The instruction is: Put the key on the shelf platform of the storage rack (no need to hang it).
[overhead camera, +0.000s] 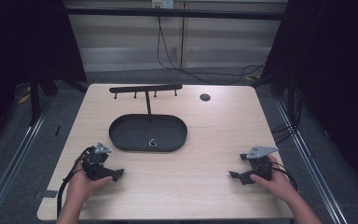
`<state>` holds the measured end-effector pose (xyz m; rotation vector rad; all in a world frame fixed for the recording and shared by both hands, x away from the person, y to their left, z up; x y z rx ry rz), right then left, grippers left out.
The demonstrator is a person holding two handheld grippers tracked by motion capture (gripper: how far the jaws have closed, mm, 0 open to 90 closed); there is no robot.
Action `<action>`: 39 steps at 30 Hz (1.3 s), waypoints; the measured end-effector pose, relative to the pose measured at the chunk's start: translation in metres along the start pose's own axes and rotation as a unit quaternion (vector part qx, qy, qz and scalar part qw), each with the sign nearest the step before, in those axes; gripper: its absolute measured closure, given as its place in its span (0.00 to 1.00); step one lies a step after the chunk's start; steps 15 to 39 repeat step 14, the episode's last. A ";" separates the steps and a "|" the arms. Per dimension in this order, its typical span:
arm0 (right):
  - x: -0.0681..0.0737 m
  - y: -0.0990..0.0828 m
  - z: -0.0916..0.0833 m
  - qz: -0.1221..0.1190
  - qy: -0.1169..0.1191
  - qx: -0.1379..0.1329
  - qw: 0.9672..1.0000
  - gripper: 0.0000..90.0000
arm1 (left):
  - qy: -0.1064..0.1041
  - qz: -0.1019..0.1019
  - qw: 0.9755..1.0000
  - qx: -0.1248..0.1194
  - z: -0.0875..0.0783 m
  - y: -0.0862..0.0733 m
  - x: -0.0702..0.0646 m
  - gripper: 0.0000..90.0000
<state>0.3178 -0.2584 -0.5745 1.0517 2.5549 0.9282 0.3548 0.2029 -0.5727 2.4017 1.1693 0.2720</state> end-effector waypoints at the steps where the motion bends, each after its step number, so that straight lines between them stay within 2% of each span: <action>1: 0.000 0.000 0.000 0.000 0.000 0.000 1.000 0.13 | -0.001 0.001 1.000 0.000 0.000 0.000 0.000 0.00; 7: 0.000 0.000 0.000 0.000 0.000 0.000 1.000 0.13 | 0.001 0.004 1.000 -0.008 0.000 0.000 0.000 0.00; 10: 0.000 0.000 0.000 0.000 0.000 0.000 1.000 0.13 | 0.000 0.003 0.999 -0.054 0.001 -0.001 -0.001 0.00; 39: 0.000 0.000 0.000 0.000 0.000 0.000 1.000 0.13 | 0.000 0.004 0.998 -0.056 0.001 -0.001 -0.001 0.00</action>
Point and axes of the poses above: each handheld gripper's, and its own axes: z roughly forward along the jaws, y roughly out of its top, x roughly to its left, the point moved 9 cm from there along z, roughly forward along the jaws, and after that the axes turned 7 degrees about x, right-handed, at the moved point
